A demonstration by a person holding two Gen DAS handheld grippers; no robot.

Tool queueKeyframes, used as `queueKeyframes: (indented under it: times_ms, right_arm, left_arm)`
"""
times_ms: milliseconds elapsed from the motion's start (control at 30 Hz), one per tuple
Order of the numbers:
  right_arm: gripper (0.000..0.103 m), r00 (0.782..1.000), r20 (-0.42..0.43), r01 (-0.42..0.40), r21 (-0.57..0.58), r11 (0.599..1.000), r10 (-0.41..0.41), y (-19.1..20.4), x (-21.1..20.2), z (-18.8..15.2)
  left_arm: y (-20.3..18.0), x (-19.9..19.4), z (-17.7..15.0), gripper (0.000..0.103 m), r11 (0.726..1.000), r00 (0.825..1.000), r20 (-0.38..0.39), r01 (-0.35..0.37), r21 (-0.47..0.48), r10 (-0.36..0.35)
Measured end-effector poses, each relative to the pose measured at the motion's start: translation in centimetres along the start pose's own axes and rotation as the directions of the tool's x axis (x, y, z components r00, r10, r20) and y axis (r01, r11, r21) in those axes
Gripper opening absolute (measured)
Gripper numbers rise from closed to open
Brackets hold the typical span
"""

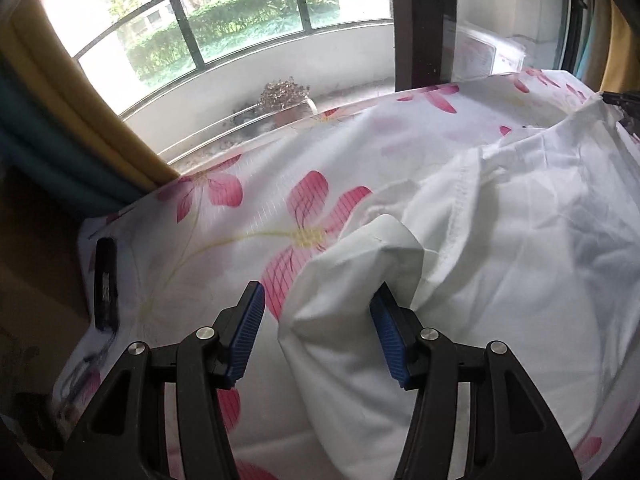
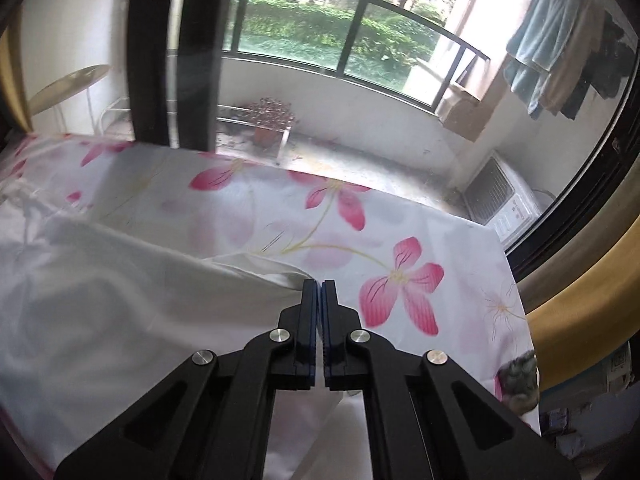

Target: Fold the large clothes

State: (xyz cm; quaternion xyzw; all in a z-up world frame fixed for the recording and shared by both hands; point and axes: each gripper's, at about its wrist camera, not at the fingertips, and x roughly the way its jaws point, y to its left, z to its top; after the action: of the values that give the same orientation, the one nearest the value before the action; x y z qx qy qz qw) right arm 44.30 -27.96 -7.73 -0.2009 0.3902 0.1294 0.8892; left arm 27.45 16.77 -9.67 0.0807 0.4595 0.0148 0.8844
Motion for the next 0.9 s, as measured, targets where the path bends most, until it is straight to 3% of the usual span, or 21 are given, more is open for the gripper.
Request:
queueKeyframes:
  times_ms: [233, 300, 333, 367, 467, 633, 700, 767, 833, 900]
  right_arm:
    - [0.002, 0.996, -0.085, -0.025, 0.108, 0.994, 0.034, -1.4, 3.7, 0.2]
    - [0.002, 0.995, -0.093, -0.034, 0.140, 0.990, 0.047, -1.6, 4.4, -0.1]
    - [0.002, 0.994, -0.100, -0.034, 0.151, 0.988, 0.049, -1.7, 4.7, -0.3]
    - [0.003, 0.993, -0.110, -0.030, 0.160, 0.987, 0.048, -1.8, 4.9, -0.4]
    - [0.008, 0.995, -0.104, 0.006, 0.169, 0.986, 0.012, -2.3, 5.1, -0.6]
    - [0.009, 0.990, -0.123, 0.098, 0.212, 0.972, -0.073, -4.4, 5.3, -0.9]
    - [0.009, 0.990, -0.122, 0.097, 0.214, 0.972, -0.072, -4.5, 5.0, -1.2]
    - [0.010, 0.991, -0.119, 0.088, 0.195, 0.977, -0.065, -4.0, 4.5, -1.2]
    - [0.015, 0.994, -0.082, 0.078, 0.168, 0.983, -0.065, -3.1, 3.3, -1.0]
    - [0.024, 0.999, -0.044, 0.024, 0.129, 0.991, -0.019, -1.5, 2.1, -0.4]
  left_arm:
    - [2.3, 1.8, 1.1, 0.057, 0.993, 0.998, 0.008, 0.062, -0.102, -0.061]
    - [2.6, 1.9, 1.0, 0.040, 0.986, 0.994, 0.026, 0.105, -0.129, -0.103]
    - [2.8, 2.0, 0.9, 0.021, 0.980, 0.992, 0.040, 0.128, -0.150, -0.124]
    - [3.0, 1.8, 0.9, 0.009, 0.977, 0.991, 0.065, 0.129, -0.172, -0.119]
    - [4.0, 1.2, 0.8, 0.004, 0.962, 0.990, 0.128, 0.094, -0.255, -0.062]
    - [5.8, 0.9, 0.2, 0.005, 0.903, 0.991, 0.129, 0.096, -0.420, -0.045]
    - [5.7, 1.5, 0.4, 0.013, 0.905, 0.996, 0.081, 0.056, -0.423, -0.024]
    - [5.5, 1.6, 0.6, 0.036, 0.914, 0.998, 0.050, -0.006, -0.406, 0.028]
    - [5.8, 1.2, 0.8, 0.044, 0.912, 0.997, 0.058, -0.028, -0.409, 0.057]
    - [6.4, 0.7, 1.1, 0.046, 0.907, 0.994, 0.044, -0.070, -0.415, 0.097]
